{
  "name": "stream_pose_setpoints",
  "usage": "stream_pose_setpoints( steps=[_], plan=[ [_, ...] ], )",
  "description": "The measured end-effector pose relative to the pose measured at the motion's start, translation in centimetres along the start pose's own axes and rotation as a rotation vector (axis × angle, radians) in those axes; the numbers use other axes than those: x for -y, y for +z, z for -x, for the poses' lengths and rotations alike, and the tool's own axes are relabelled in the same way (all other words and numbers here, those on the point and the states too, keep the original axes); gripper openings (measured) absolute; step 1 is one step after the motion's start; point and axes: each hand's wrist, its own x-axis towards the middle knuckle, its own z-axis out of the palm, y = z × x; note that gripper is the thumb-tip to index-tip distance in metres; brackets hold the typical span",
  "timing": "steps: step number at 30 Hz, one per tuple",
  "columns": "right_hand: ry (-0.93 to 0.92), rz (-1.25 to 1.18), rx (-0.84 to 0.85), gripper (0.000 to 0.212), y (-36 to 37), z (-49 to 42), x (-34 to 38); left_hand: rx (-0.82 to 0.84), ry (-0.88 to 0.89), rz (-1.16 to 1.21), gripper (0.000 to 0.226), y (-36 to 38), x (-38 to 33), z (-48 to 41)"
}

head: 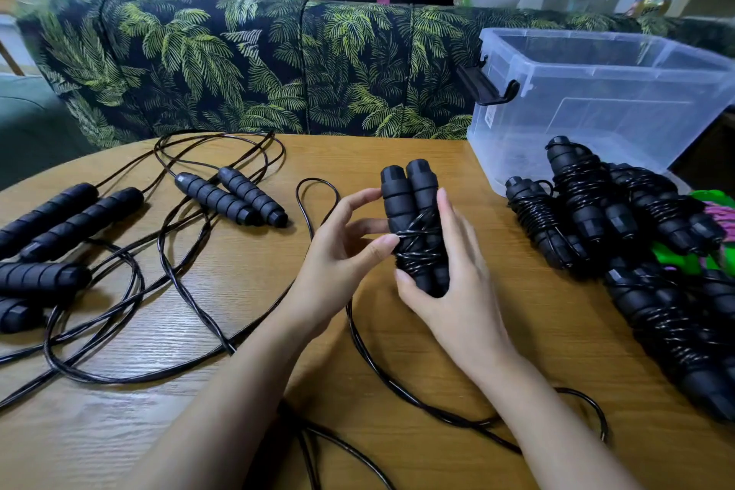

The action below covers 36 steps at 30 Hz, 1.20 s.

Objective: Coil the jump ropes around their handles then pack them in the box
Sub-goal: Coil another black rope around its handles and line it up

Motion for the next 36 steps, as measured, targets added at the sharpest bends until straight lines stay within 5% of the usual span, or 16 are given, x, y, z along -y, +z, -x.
stream_pose_setpoints(
  steps=[13,19,26,31,36],
  plan=[
    [-0.041,0.367,-0.010,0.112,0.58,0.27,0.52,-0.066,0.036,-0.084,0.052,0.46,0.14,0.03],
    [0.007,0.049,0.064,0.095,0.19,0.01,-0.01,-0.045,0.028,-0.085,0.051,0.11,-0.54,0.08],
    [-0.065,0.395,-0.046,0.107,0.40,0.13,0.17,-0.066,0.055,-0.137,0.050,0.40,-0.31,0.22],
    [-0.028,0.131,0.057,0.096,-0.02,0.21,-0.20,-0.015,0.049,-0.204,0.060,-0.12,-0.38,0.18],
    [-0.032,0.270,-0.024,0.113,0.48,0.24,-0.03,-0.045,0.051,-0.205,0.058,0.19,-0.24,0.27]
  ],
)
